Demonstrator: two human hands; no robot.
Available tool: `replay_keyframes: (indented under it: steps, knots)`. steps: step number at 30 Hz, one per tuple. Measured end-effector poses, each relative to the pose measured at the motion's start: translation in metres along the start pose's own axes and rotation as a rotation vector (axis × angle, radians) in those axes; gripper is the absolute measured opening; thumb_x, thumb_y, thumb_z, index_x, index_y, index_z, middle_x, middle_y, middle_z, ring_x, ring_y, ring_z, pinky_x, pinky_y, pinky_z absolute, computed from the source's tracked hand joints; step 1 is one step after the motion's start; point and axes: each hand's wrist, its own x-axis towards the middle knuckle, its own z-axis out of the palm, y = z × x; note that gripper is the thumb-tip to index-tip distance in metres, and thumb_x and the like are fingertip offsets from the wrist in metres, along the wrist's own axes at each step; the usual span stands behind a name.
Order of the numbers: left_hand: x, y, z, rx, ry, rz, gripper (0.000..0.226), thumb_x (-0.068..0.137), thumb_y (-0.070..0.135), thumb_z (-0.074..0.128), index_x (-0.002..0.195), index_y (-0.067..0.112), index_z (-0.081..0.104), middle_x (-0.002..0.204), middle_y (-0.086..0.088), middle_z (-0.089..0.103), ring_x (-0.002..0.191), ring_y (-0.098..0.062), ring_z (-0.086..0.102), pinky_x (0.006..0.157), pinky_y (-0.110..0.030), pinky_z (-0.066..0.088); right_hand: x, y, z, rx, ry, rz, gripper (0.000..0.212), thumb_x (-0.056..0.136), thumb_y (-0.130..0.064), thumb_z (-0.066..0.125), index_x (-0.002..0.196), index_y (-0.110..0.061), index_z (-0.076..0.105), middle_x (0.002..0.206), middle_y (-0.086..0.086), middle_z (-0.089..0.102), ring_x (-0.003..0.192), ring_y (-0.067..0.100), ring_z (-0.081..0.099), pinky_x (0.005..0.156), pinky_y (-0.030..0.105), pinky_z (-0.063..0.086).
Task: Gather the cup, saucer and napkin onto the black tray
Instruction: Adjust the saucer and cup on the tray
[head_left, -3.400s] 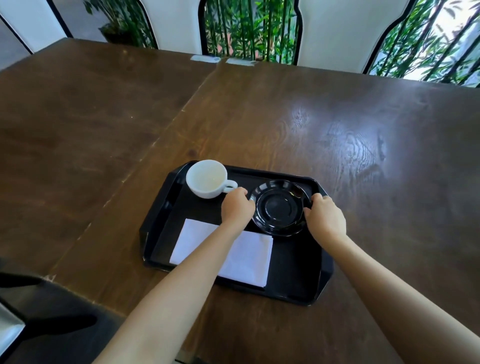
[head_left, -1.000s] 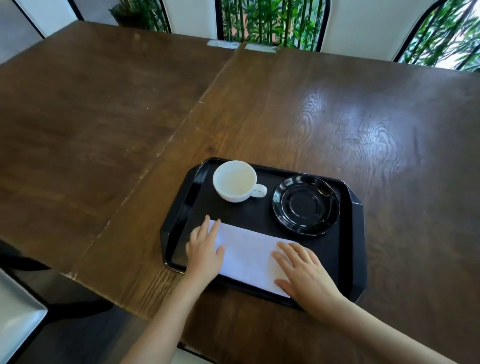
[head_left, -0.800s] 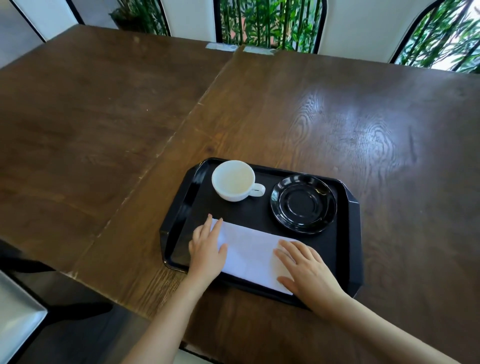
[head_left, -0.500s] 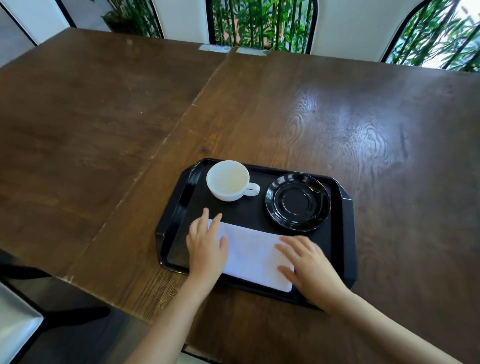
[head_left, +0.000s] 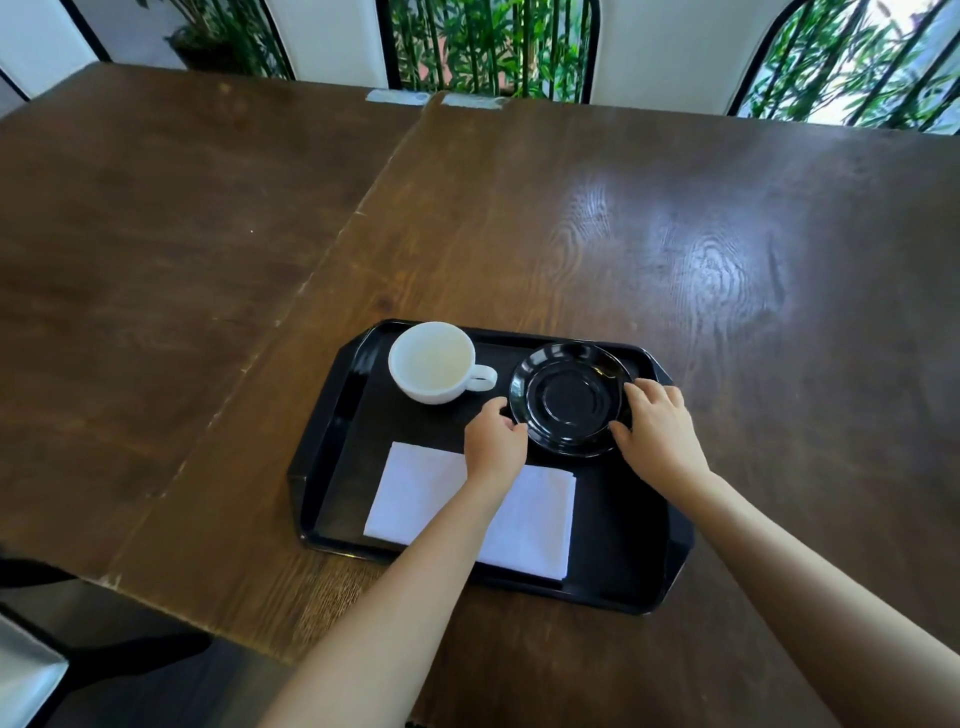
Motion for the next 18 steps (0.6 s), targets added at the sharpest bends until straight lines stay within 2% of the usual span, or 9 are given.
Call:
replay_keyframes:
  steps: [2,7,12,14,16,18]
  knots:
    - [0.001,-0.001,0.001,0.002,0.009,0.005,0.045,0.089,0.010,0.056,0.133,0.011,0.047,0.083,0.004,0.057,0.085,-0.014,0.053,0.080,-0.025,0.042,0.000,0.000,0.002,-0.042,0.000,-0.014,0.048,0.088,-0.023,0.059,0.129,-0.002,0.047,0.141,0.013,0.044,0.127,0.034,0.036,0.104,0.041,0.037]
    - [0.000,-0.004,0.002,-0.005,0.003,0.013,0.044,0.089,0.010,0.056,0.132,0.010,0.047,0.089,0.001,0.059,0.087,-0.015,0.055,0.082,-0.026,0.044,-0.003,0.000,0.003,-0.081,0.005,-0.032,0.041,0.088,-0.023,0.059,0.123,-0.003,0.050,0.140,0.012,0.044,0.125,0.033,0.038,0.102,0.041,0.040]
    - [-0.008,-0.001,-0.014,-0.030,-0.021,0.029,0.046,0.088,0.018,0.059,0.132,0.009,0.047,0.081,0.006,0.059,0.089,-0.013,0.056,0.086,-0.025,0.043,-0.002,-0.001,-0.001,-0.024,-0.003,-0.025,0.051,0.089,-0.023,0.057,0.135,-0.005,0.043,0.142,0.013,0.043,0.128,0.034,0.035,0.104,0.043,0.037]
    - [-0.008,-0.006,-0.041,0.001,0.110,0.121,0.043,0.083,0.018,0.063,0.123,0.006,0.055,0.085,0.002,0.061,0.088,-0.018,0.058,0.081,-0.023,0.043,0.004,-0.007,-0.008,0.028,0.074,-0.050,0.047,0.090,-0.023,0.056,0.134,-0.007,0.047,0.139,0.011,0.049,0.125,0.034,0.038,0.102,0.043,0.037]
    - [-0.004,-0.013,-0.076,0.117,0.331,0.254,0.046,0.076,0.019,0.069,0.118,0.005,0.055,0.100,-0.009,0.061,0.095,-0.027,0.056,0.079,-0.028,0.041,0.015,-0.021,-0.015,0.073,0.153,-0.127,0.041,0.090,-0.023,0.056,0.129,-0.010,0.054,0.131,0.009,0.057,0.119,0.033,0.043,0.099,0.043,0.037]
    - [0.010,-0.018,-0.108,0.270,0.419,0.296,0.072,0.071,0.027,0.075,0.134,0.011,0.042,0.127,-0.014,0.052,0.119,-0.032,0.043,0.095,-0.037,0.036,0.029,-0.043,-0.018,0.086,0.145,-0.236,0.038,0.090,-0.027,0.057,0.126,-0.014,0.058,0.124,0.006,0.063,0.115,0.032,0.045,0.097,0.043,0.037]
